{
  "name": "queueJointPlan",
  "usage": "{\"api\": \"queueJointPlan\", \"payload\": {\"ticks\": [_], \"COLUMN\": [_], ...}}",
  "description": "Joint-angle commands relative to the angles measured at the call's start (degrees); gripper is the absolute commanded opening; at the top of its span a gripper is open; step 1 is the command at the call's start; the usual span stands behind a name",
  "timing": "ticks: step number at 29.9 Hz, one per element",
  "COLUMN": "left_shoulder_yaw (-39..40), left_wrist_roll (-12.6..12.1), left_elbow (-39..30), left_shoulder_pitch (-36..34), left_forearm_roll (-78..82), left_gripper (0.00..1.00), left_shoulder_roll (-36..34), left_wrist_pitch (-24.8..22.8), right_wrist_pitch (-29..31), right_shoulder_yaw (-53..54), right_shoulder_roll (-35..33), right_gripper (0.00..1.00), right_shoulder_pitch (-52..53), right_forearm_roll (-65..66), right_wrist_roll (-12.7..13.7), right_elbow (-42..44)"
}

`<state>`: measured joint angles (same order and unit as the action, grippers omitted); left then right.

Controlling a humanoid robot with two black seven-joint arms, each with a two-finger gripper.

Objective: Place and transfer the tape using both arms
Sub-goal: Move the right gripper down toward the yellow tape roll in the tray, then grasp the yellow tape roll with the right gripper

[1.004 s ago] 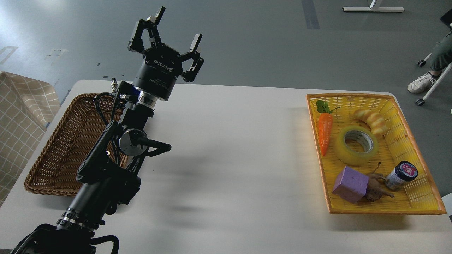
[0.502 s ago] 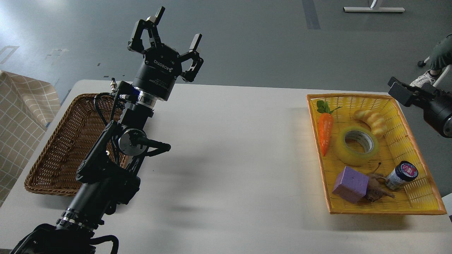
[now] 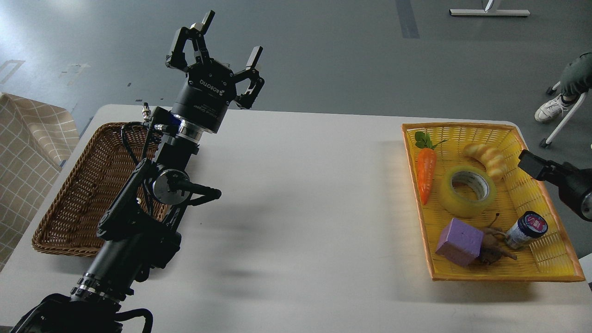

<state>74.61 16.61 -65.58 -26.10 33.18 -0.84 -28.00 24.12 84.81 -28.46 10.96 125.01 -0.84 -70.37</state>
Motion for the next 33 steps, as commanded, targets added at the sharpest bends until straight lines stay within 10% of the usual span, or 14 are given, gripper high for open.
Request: {"api": "queueJointPlan", "payload": {"ticks": [1,33], "left_shoulder_yaw": [-0.08,0.09], "left_wrist_roll": [0.00,0.00], "left_elbow": [-0.08,-0.78], "left_shoulder_pitch": [0.17,1.05], "left_forearm_roll": [0.04,-0.04], "left_gripper": [0.98,0.98], "left_shoulder_roll": [0.05,-0.91], "left_wrist_pitch": [0.00,0.00], "right_wrist_pitch": [-0.13,-0.21], "right_shoulder_yaw": [-1.40,-15.11], "right_shoulder_roll": [-0.20,0.42], "right_gripper": [0.96,0.84], "right_shoulder_pitch": [0.29,6.80], "right_forearm_roll": [-0.01,-0.01], "right_wrist_roll": [-0.13,-2.59], "right_elbow": [0.05,5.76]}}
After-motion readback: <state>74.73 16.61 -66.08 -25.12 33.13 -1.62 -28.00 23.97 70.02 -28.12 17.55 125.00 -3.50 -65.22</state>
